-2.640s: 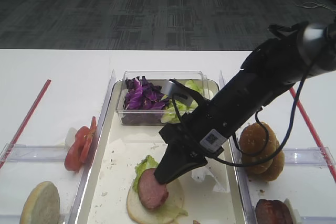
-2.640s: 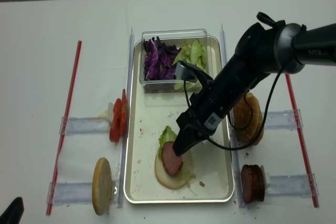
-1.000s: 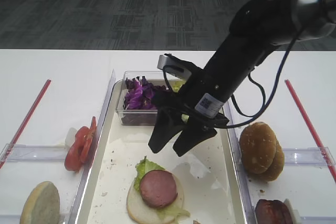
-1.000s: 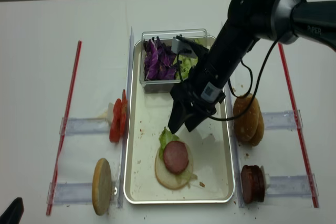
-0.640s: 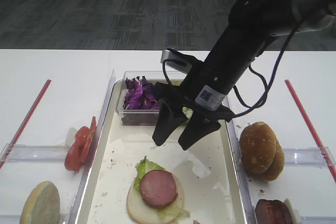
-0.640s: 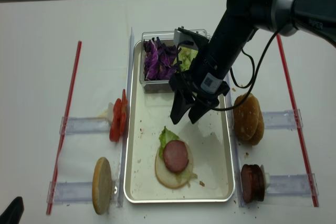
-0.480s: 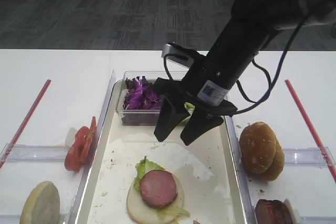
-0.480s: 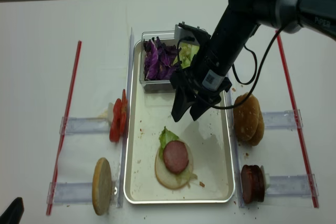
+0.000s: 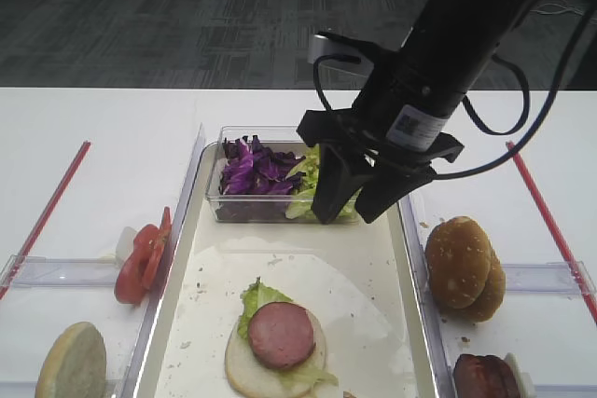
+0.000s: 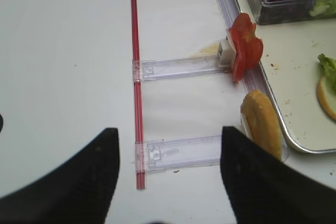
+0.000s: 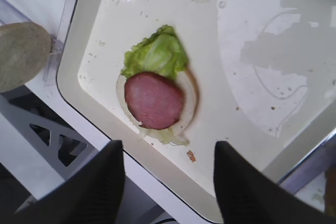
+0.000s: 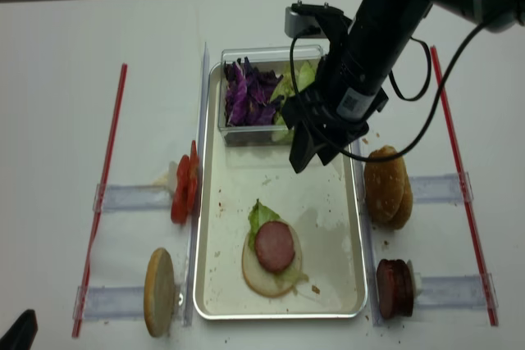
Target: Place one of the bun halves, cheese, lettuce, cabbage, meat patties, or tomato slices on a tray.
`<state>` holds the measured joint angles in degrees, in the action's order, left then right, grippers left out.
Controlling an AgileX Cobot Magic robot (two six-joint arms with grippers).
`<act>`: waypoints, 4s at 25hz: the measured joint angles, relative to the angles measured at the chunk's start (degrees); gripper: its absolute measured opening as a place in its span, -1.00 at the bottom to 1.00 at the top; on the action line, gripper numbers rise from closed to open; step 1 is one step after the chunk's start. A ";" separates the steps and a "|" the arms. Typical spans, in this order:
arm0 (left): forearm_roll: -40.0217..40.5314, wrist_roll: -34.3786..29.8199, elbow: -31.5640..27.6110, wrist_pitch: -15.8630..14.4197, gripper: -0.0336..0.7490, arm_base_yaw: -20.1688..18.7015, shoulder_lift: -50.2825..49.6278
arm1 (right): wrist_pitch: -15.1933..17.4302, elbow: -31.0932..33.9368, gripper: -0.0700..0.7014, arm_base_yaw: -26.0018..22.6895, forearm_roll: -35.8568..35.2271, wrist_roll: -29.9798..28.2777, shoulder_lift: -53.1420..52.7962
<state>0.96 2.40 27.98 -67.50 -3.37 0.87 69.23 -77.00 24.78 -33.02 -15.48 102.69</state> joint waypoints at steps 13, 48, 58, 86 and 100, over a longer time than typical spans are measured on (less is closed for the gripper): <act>0.00 0.00 0.00 0.00 0.18 0.00 0.00 | 0.41 0.00 0.21 0.00 15.73 7.58 -2.57; 0.00 0.00 0.00 0.00 0.18 0.00 0.00 | 0.45 0.00 0.19 -20.37 28.50 11.41 -2.57; 0.00 0.00 0.00 0.00 0.18 0.00 0.00 | 0.45 0.00 0.19 -25.73 29.14 11.33 -2.57; 0.00 0.00 0.00 0.00 0.18 0.00 0.00 | 0.45 18.11 0.19 -25.73 26.59 10.54 -15.33; 0.00 0.00 0.00 0.00 0.18 0.00 0.00 | -2.70 32.46 0.19 -25.73 26.15 10.27 -26.94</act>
<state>0.96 2.40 27.98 -67.50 -3.37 0.87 66.53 -44.54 -0.95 -6.87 -5.21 75.75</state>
